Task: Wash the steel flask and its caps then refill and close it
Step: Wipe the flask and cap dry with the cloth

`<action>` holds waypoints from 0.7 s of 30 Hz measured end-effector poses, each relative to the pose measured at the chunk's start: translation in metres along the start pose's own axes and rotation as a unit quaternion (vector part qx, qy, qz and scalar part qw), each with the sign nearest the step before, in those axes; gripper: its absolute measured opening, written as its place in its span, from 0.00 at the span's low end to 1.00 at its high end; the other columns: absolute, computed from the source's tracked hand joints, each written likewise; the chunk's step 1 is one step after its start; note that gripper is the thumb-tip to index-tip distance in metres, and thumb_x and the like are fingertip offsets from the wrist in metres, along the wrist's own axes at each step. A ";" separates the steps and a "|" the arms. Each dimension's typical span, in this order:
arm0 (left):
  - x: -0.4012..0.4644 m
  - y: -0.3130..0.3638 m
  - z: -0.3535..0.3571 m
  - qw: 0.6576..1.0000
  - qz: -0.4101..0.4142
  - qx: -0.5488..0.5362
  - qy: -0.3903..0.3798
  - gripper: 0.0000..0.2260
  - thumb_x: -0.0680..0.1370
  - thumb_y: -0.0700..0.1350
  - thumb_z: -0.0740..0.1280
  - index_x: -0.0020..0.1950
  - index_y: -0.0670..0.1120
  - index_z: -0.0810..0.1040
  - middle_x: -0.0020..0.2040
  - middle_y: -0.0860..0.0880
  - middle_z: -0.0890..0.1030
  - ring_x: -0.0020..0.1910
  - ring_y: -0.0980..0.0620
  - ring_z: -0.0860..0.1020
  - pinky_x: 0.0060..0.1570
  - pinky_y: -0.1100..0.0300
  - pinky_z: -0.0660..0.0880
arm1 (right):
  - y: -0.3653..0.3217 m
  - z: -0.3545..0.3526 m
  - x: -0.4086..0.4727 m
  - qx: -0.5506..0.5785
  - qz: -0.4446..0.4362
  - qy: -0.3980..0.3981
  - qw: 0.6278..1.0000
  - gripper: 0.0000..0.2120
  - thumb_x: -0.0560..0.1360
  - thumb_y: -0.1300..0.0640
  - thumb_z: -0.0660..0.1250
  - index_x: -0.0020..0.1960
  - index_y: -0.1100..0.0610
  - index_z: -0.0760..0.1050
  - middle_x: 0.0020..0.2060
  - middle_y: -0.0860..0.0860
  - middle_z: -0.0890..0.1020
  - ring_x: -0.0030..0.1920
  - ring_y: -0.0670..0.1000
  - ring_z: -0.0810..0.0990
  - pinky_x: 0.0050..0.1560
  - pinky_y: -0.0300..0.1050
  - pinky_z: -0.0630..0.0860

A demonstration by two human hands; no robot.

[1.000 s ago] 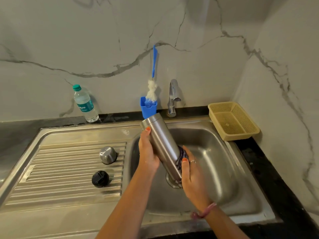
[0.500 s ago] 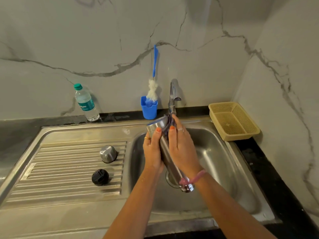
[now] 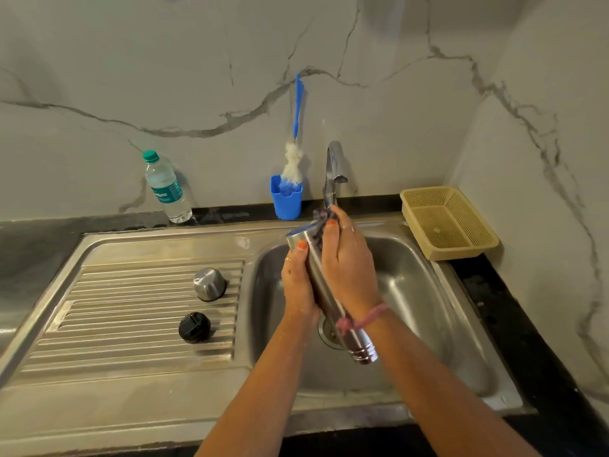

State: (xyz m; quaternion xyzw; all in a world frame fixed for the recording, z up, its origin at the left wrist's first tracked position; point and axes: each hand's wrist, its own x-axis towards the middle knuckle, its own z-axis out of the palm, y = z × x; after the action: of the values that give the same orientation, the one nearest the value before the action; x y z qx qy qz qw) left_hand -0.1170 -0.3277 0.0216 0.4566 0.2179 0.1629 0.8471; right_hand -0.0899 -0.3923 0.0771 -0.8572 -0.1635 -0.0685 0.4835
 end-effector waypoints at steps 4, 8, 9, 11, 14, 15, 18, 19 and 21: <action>0.004 0.005 0.000 1.000 0.016 -0.021 0.000 0.22 0.76 0.62 0.64 0.59 0.47 0.79 0.55 0.39 0.83 0.50 0.42 0.83 0.58 0.43 0.79 | -0.002 -0.003 0.009 0.017 -0.041 -0.084 0.995 0.21 0.82 0.48 0.50 0.75 0.49 0.59 0.67 0.51 0.71 0.65 0.50 0.71 0.67 0.52 0.69; 0.007 0.026 -0.012 0.996 0.006 -0.070 0.060 0.36 0.70 0.69 0.66 0.69 0.47 0.71 0.58 0.40 0.81 0.54 0.42 0.82 0.54 0.47 0.80 | 0.037 -0.021 -0.032 -0.013 -0.078 -0.160 0.984 0.23 0.81 0.45 0.56 0.75 0.42 0.58 0.66 0.47 0.69 0.60 0.41 0.72 0.60 0.32 0.71; 0.009 0.031 -0.016 0.994 0.008 -0.078 0.074 0.36 0.68 0.68 0.64 0.69 0.47 0.70 0.55 0.42 0.81 0.52 0.44 0.82 0.50 0.50 0.80 | 0.047 -0.025 -0.044 -0.011 -0.073 -0.173 0.982 0.24 0.80 0.45 0.57 0.74 0.40 0.58 0.65 0.45 0.69 0.58 0.38 0.72 0.57 0.26 0.69; 0.012 0.034 -0.023 0.992 0.008 -0.089 0.083 0.38 0.67 0.68 0.62 0.70 0.47 0.70 0.51 0.44 0.81 0.49 0.47 0.82 0.44 0.54 0.80 | 0.062 -0.029 -0.063 0.007 -0.045 -0.185 0.982 0.25 0.79 0.43 0.59 0.74 0.37 0.57 0.64 0.42 0.68 0.56 0.35 0.72 0.55 0.25 0.70; 0.006 0.031 -0.021 0.992 -0.014 -0.079 0.098 0.40 0.68 0.71 0.66 0.71 0.48 0.69 0.54 0.43 0.81 0.52 0.45 0.82 0.45 0.53 0.79 | 0.069 -0.026 -0.076 0.009 -0.045 -0.167 0.985 0.29 0.76 0.38 0.58 0.75 0.39 0.55 0.62 0.39 0.66 0.58 0.32 0.71 0.58 0.27 0.68; 0.006 0.028 -0.020 0.992 -0.022 -0.072 0.103 0.41 0.66 0.72 0.67 0.71 0.48 0.69 0.56 0.42 0.81 0.54 0.44 0.82 0.47 0.51 0.80 | 0.067 -0.025 -0.078 0.006 -0.044 -0.163 0.986 0.30 0.76 0.38 0.58 0.76 0.41 0.54 0.62 0.39 0.66 0.57 0.30 0.70 0.56 0.23 0.66; 0.007 0.025 -0.016 0.994 -0.014 -0.042 0.096 0.44 0.62 0.75 0.70 0.70 0.50 0.72 0.59 0.40 0.82 0.56 0.41 0.82 0.54 0.44 0.80 | 0.067 -0.020 -0.081 0.007 -0.026 -0.147 0.989 0.32 0.76 0.39 0.60 0.76 0.45 0.54 0.62 0.42 0.65 0.56 0.34 0.71 0.55 0.23 0.65; 0.006 0.025 -0.015 0.995 -0.009 -0.029 0.093 0.45 0.60 0.76 0.70 0.69 0.50 0.73 0.59 0.40 0.82 0.55 0.41 0.83 0.55 0.42 0.80 | 0.067 -0.019 -0.082 0.008 -0.020 -0.140 0.990 0.33 0.75 0.39 0.60 0.76 0.44 0.54 0.63 0.43 0.65 0.57 0.36 0.72 0.55 0.27 0.67; 0.005 0.023 -0.012 0.996 -0.005 0.002 0.092 0.45 0.60 0.76 0.70 0.67 0.49 0.72 0.58 0.40 0.82 0.54 0.42 0.83 0.55 0.41 0.80 | 0.065 -0.013 -0.082 0.009 -0.009 -0.126 0.992 0.33 0.74 0.38 0.58 0.76 0.44 0.54 0.62 0.43 0.65 0.57 0.41 0.73 0.56 0.35 0.71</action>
State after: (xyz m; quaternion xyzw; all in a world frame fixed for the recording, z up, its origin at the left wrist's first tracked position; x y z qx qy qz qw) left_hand -0.1211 -0.3048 0.0342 0.4404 0.2976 0.1992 0.8233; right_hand -0.1440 -0.4525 0.0089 -0.8533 -0.2317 0.0368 0.4657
